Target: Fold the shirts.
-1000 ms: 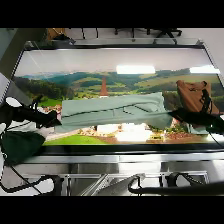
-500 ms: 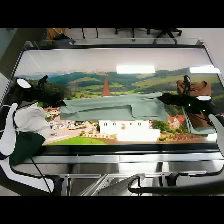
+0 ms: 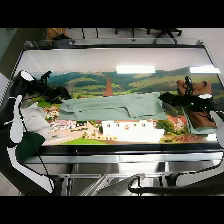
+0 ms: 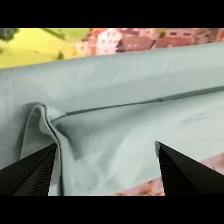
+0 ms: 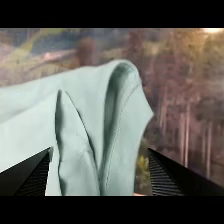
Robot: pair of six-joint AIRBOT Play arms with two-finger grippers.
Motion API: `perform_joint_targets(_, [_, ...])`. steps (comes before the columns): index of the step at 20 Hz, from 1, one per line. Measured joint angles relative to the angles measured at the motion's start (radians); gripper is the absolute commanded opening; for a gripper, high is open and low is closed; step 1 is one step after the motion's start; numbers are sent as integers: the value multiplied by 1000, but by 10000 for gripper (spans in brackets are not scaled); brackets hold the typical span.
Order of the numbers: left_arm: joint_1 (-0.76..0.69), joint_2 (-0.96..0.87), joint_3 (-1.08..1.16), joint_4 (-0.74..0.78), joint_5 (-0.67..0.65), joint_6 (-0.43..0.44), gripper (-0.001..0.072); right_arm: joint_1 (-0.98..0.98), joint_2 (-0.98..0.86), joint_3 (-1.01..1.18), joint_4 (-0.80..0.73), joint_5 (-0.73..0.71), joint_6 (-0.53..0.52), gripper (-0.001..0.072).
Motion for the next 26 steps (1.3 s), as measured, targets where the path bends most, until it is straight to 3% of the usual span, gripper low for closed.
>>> perform_joint_targets(6, [13, -5, 150, 0, -77, -52, 692, 18, -60, 6, 10, 68, 18, 658])
perform_joint_targets(7, [10, -5, 167, 0, -87, -58, 691, 26, -69, 6, 11, 72, 18, 632])
perform_joint_targets(9, [-3, -5, 197, 0, -102, -66, 687, 43, -87, 6, 10, 80, 22, 409])
perform_joint_targets(10, [-16, -5, 208, -2, -107, -69, 527, 49, -93, 5, 8, 83, 25, 344])
perform_joint_targets(11, [-35, -5, 216, -3, -113, -73, 283, 54, -96, 5, -1, 83, 25, 216])
perform_joint_targets(12, [-58, -5, 220, -3, -117, -74, 91, 58, -100, 5, -6, 87, 25, 116])
perform_joint_targets(13, [-85, -5, 220, -3, -116, -74, 39, 62, -102, 4, -11, 94, 25, 13])
perform_joint_targets(21, [-417, -6, 91, -3, 64, -77, 39, 36, -39, 44, 13, 183, 31, 11])
perform_joint_targets(26, [-643, -100, 85, -3, 230, -81, 21, -39, 87, 174, 25, 332, 109, 11])
